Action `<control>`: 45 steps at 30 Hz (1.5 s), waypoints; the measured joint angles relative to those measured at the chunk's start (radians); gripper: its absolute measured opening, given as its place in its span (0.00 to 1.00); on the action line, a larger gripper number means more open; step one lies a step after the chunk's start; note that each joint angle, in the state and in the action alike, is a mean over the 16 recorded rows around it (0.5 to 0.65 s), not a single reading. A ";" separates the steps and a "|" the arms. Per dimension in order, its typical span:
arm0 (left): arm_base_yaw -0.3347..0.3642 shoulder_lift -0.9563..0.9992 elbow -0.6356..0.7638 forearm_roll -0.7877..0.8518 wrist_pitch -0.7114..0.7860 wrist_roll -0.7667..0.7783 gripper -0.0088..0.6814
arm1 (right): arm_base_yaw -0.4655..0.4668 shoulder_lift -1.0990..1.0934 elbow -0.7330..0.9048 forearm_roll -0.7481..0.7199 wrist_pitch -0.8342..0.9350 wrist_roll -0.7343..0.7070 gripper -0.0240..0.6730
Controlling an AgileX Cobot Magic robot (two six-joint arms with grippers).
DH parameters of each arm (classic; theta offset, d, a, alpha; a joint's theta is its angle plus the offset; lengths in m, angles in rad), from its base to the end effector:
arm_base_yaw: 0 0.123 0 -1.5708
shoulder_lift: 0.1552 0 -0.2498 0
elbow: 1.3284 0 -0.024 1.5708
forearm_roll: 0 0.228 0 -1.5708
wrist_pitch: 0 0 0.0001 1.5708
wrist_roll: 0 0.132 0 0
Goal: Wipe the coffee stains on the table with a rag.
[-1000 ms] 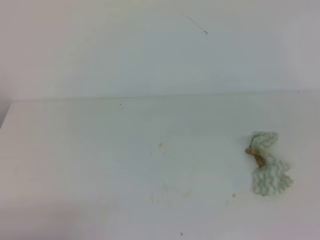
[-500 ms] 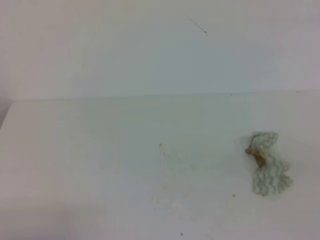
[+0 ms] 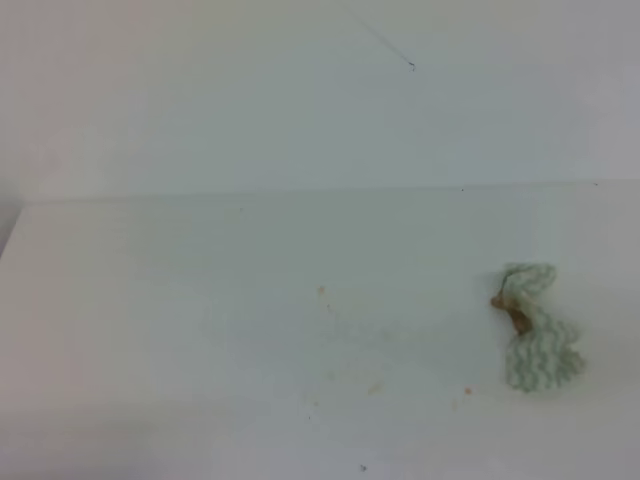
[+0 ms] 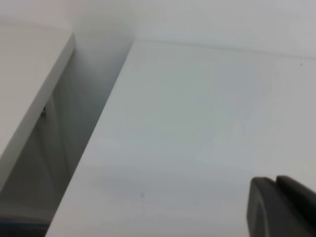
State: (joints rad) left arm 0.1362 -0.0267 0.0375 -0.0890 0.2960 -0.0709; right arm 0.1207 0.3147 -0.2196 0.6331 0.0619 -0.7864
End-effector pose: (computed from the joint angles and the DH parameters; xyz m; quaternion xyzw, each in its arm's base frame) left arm 0.1060 0.0111 0.1676 -0.1055 0.7728 -0.0163 0.6256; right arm 0.1356 0.0214 0.2506 -0.1121 0.7186 0.0018 0.6864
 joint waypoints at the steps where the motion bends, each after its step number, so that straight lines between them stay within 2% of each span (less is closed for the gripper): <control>1: 0.000 0.000 0.000 0.000 0.000 0.000 0.01 | -0.002 -0.015 0.003 0.000 0.003 -0.001 0.04; 15: 0.000 0.000 0.000 0.000 0.000 0.000 0.01 | -0.042 -0.271 0.057 -0.005 0.012 -0.023 0.04; 20: 0.000 0.000 0.000 0.000 0.000 0.000 0.01 | -0.053 -0.307 0.087 -0.056 0.029 0.026 0.04; 24: 0.000 0.000 0.000 0.001 0.000 0.000 0.01 | -0.062 -0.318 0.114 -0.191 0.064 0.163 0.04; 36: 0.000 0.000 0.000 0.000 0.000 0.000 0.01 | -0.077 -0.329 0.206 -0.687 0.214 0.754 0.04; 40: 0.000 0.000 0.000 0.000 0.000 0.000 0.01 | -0.077 -0.328 0.221 -0.737 0.247 0.833 0.04; 45: 0.000 0.000 0.000 0.000 0.000 0.000 0.01 | -0.077 -0.328 0.223 -0.740 0.280 0.841 0.04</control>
State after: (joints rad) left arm 0.1362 -0.0267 0.0375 -0.0890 0.2960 -0.0709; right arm 0.0433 -0.0134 0.0033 -0.1074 0.3416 0.0551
